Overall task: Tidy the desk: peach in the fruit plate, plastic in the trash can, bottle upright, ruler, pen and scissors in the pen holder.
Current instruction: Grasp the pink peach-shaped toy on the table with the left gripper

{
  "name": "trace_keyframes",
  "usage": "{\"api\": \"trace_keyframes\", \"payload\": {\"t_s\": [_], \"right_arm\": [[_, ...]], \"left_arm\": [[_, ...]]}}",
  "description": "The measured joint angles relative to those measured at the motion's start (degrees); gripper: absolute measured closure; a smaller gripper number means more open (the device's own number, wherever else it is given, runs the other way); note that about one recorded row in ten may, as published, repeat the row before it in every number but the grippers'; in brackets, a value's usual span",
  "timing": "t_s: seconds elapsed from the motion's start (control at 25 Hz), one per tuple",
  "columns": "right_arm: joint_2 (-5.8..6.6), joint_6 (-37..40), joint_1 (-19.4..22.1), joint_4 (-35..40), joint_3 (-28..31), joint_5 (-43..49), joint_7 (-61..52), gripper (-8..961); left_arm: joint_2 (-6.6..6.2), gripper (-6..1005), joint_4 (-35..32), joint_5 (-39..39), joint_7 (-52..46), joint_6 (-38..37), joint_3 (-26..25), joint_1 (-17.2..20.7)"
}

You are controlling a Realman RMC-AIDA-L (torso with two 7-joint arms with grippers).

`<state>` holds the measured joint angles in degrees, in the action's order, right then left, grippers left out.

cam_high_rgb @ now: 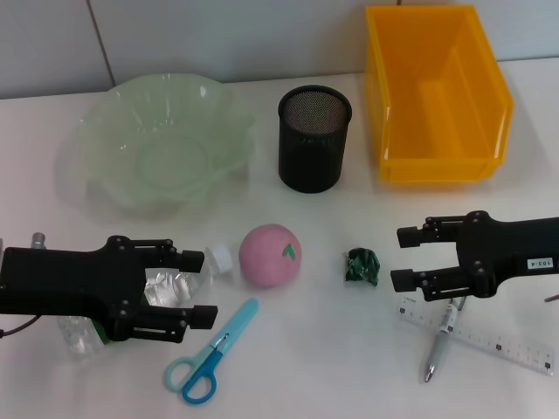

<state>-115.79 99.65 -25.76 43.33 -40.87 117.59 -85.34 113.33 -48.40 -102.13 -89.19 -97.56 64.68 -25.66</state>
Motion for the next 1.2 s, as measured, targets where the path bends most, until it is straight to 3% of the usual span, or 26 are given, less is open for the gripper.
{"api": "trace_keyframes", "payload": {"t_s": [0.56,0.88,1.04,1.2], "right_arm": [[-0.14,0.01,-0.52,0.00,0.00,0.00,-0.06,184],[0.09,0.02,-0.06,-0.10,0.18,0.00,-0.18,183],[0.16,0.02,-0.01,-0.26,0.28,0.00,-0.18,183],[0.24,-0.01,0.00,-0.27,0.34,0.15,-0.25,183]], "left_arm": [[-0.02,226,-0.22,-0.43,0.06,0.01,0.00,-0.15],[1.52,240,-5.23,-0.45,0.08,0.32,0.00,-1.49],[3.12,247,-7.32,-3.88,0.03,2.76,0.02,-6.24],[4.87,253,-7.61,-12.10,-1.10,6.70,0.46,-12.25]]}}
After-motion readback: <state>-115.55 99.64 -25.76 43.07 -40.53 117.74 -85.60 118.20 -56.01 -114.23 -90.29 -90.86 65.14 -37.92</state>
